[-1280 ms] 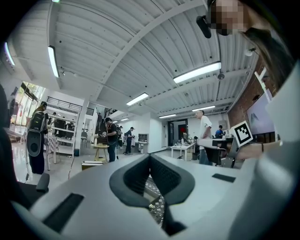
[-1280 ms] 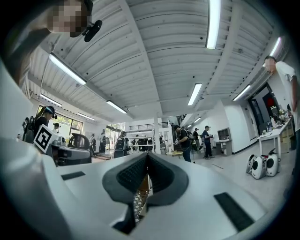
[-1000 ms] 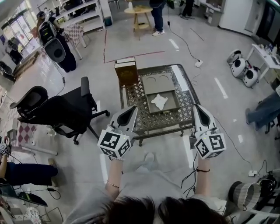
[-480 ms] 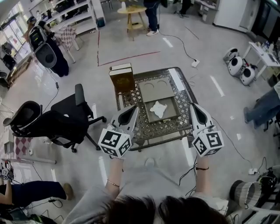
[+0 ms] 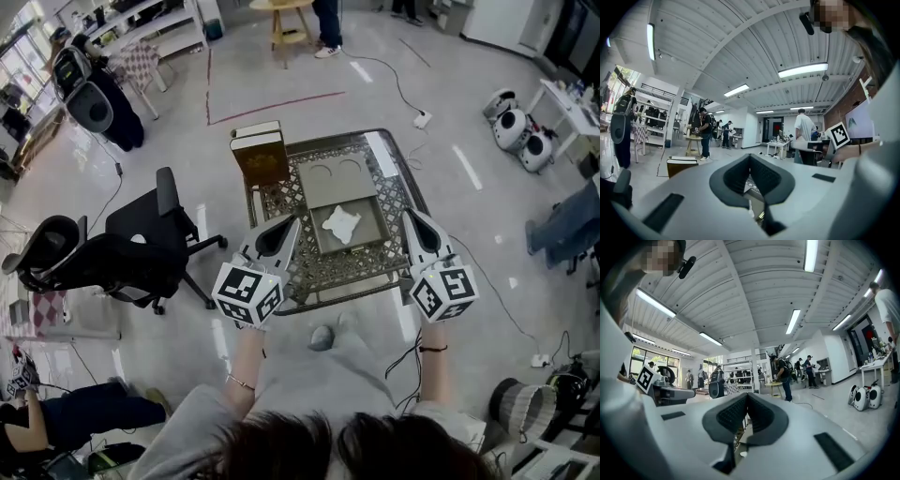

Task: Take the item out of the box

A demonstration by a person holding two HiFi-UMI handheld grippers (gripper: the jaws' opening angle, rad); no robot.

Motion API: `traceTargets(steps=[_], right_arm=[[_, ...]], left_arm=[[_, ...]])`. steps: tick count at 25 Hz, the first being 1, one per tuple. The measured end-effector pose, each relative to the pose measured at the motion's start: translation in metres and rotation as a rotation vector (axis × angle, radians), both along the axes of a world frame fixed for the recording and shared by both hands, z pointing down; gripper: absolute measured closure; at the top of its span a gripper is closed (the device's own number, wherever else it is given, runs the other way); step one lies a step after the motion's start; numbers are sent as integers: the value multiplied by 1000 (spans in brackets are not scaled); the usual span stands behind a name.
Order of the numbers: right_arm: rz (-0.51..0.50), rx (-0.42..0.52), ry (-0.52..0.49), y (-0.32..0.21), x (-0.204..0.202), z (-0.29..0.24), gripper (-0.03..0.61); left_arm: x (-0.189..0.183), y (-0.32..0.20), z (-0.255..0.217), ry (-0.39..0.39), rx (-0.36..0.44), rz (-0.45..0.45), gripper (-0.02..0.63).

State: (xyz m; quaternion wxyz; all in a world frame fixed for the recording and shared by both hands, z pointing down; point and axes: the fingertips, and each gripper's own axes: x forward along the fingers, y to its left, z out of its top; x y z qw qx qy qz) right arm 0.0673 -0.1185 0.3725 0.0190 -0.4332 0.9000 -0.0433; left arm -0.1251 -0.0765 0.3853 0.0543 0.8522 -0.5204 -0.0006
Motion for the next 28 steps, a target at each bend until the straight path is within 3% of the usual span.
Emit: traceTargets(steps=[13,28], right_arm=[[-154,-83,24,-71,-16,31,557],[-457,-280,76,-121,-53,98,557]], left_arm=[[9,-47,34,37,-100,-93,597],[22,-81,94,112,-225,-232,597]])
